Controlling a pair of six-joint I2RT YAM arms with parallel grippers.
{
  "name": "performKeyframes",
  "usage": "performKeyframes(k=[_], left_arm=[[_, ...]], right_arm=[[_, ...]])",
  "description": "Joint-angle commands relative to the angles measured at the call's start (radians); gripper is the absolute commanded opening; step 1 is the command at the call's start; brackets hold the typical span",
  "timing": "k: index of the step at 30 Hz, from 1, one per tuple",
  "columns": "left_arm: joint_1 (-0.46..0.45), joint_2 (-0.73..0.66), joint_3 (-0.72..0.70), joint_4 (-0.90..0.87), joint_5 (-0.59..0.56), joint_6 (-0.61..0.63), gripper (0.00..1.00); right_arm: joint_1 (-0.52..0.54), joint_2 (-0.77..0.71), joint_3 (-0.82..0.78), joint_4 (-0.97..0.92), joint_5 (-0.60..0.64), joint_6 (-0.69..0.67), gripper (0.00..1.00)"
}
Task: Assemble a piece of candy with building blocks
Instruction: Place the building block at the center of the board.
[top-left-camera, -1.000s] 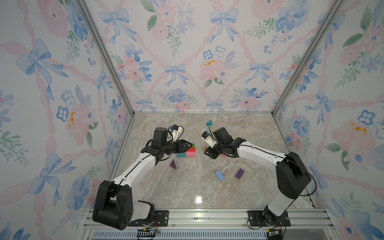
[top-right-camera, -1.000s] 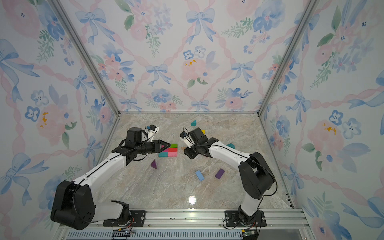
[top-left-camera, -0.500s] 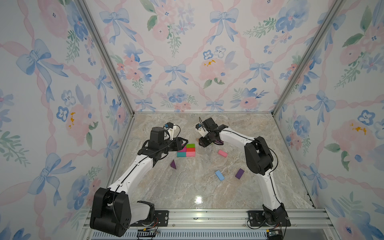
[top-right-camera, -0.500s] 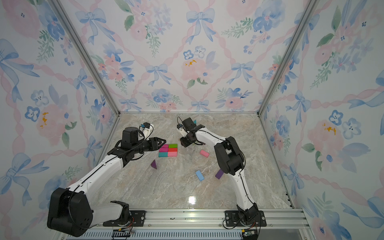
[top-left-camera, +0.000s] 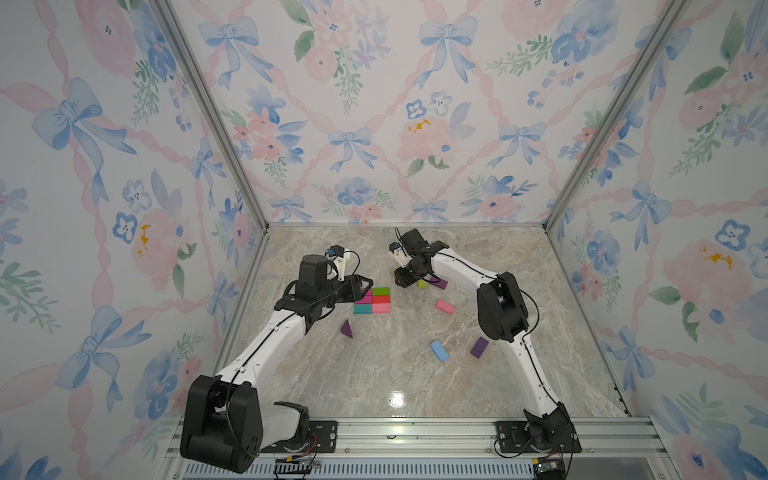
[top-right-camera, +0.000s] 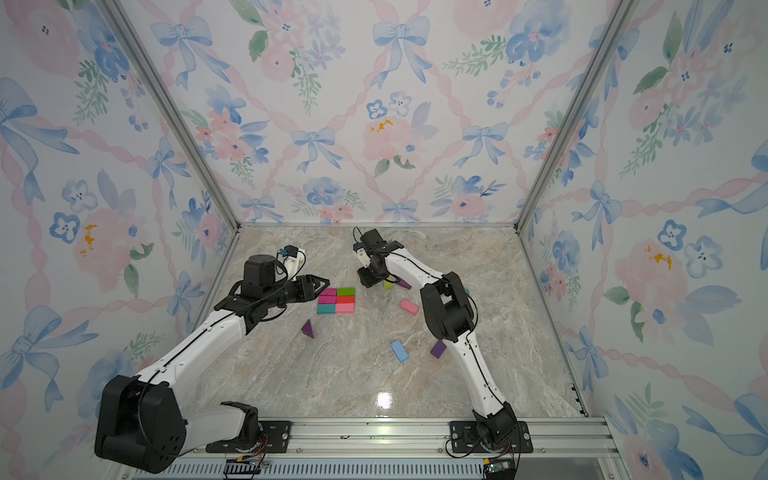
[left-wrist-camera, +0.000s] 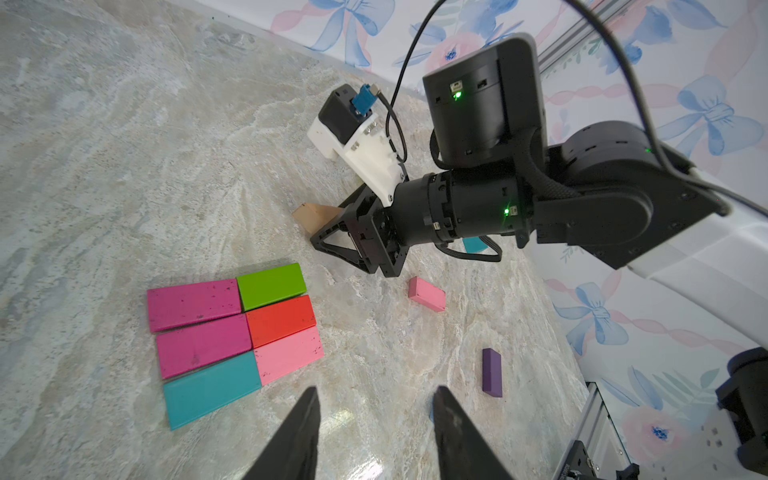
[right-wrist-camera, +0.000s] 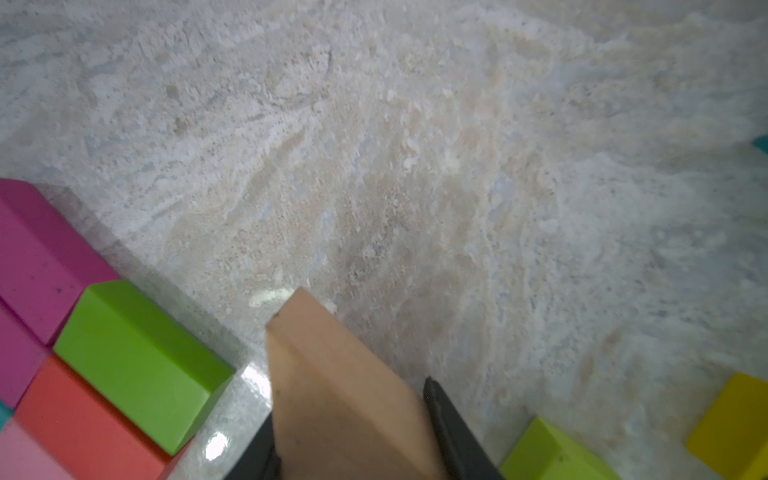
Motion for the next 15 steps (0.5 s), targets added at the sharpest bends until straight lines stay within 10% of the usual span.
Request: performKeyframes(k=[1,15], left_arm=[[0.008,-0.028,-0.025,-0.006,-0.025,0.027,0.47],[0.020,-0.044,-0.042,-0.008,-0.062,0.048,0.52]], right_arm=[[-0.006,0.071,0.090,-0.084,0.009,0.042,0.44],[0.010,0.116,0.136,-0.132,0.052,0.041,0.57]])
